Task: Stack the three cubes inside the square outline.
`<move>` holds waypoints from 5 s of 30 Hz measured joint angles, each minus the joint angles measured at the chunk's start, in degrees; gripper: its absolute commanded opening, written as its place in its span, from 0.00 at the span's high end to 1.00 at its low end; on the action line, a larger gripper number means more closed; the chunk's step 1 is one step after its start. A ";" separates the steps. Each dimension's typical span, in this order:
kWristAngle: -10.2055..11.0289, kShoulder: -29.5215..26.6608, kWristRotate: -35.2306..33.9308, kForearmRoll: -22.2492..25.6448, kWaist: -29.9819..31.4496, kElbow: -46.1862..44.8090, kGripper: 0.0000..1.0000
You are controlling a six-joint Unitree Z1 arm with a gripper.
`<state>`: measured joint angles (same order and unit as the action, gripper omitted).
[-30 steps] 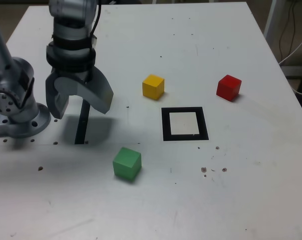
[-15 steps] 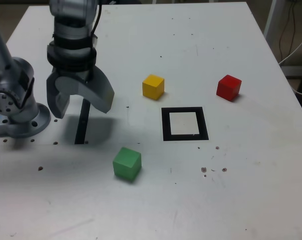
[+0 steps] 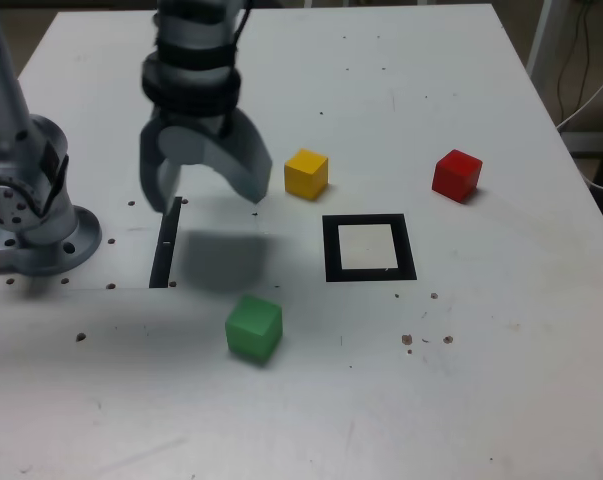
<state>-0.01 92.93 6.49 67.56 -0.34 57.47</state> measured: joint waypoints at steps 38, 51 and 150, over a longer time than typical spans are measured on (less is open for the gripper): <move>3.23 29.69 10.75 22.00 -4.34 54.16 0.01; 3.24 40.00 16.88 24.15 -8.49 69.98 0.00; 13.33 51.02 39.67 20.83 -5.45 75.48 0.62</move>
<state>13.31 143.96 46.16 88.39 -5.79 132.95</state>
